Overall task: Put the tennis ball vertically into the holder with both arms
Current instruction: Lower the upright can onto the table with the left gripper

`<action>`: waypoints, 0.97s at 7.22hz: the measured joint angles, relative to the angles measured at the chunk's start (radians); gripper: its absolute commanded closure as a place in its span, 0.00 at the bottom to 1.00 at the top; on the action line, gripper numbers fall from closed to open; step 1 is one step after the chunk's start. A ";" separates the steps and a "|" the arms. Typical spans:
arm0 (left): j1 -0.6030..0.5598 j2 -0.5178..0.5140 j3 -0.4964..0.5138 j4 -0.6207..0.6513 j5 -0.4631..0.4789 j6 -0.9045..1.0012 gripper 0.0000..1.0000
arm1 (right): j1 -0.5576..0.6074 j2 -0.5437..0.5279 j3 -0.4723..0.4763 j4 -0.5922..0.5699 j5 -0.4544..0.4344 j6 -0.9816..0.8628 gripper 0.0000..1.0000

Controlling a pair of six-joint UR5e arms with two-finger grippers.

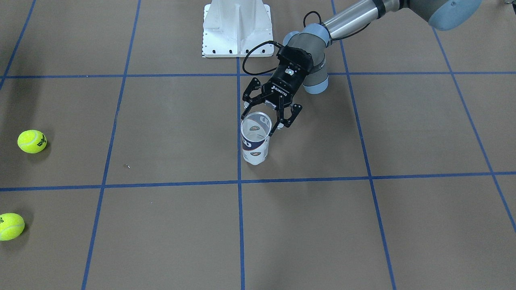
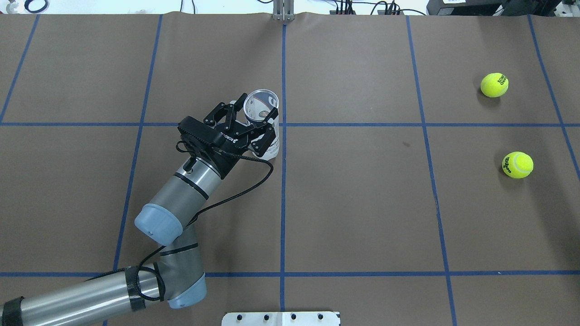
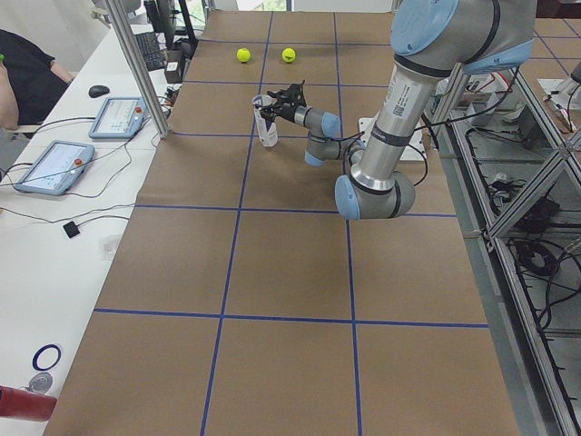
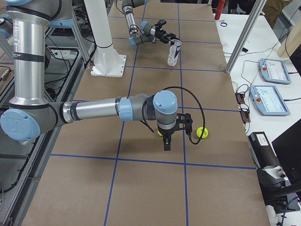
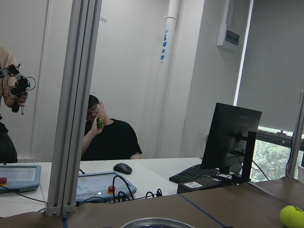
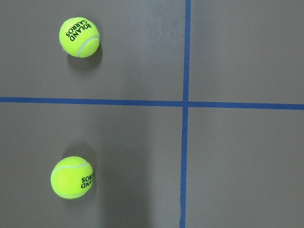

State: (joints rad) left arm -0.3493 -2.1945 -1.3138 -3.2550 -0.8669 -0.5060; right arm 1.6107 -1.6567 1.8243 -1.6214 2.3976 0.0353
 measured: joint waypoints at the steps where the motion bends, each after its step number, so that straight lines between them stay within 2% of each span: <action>1: 0.001 0.000 0.005 -0.009 0.000 0.000 0.49 | 0.000 0.000 0.000 0.000 0.000 0.000 0.01; 3: 0.001 0.001 0.013 -0.022 0.000 0.001 0.45 | 0.000 0.000 -0.001 0.000 0.000 0.000 0.01; 4: 0.001 0.001 0.014 -0.024 0.000 0.001 0.38 | 0.000 0.000 -0.001 0.000 0.000 0.000 0.01; 5: 0.001 0.000 0.014 -0.024 0.000 0.002 0.28 | 0.000 0.000 -0.002 0.000 -0.001 0.000 0.01; 7: 0.001 -0.001 0.014 -0.025 0.000 0.003 0.15 | 0.000 0.000 -0.003 0.000 -0.001 0.000 0.01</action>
State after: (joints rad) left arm -0.3482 -2.1950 -1.2994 -3.2796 -0.8667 -0.5033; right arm 1.6107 -1.6567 1.8214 -1.6214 2.3961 0.0353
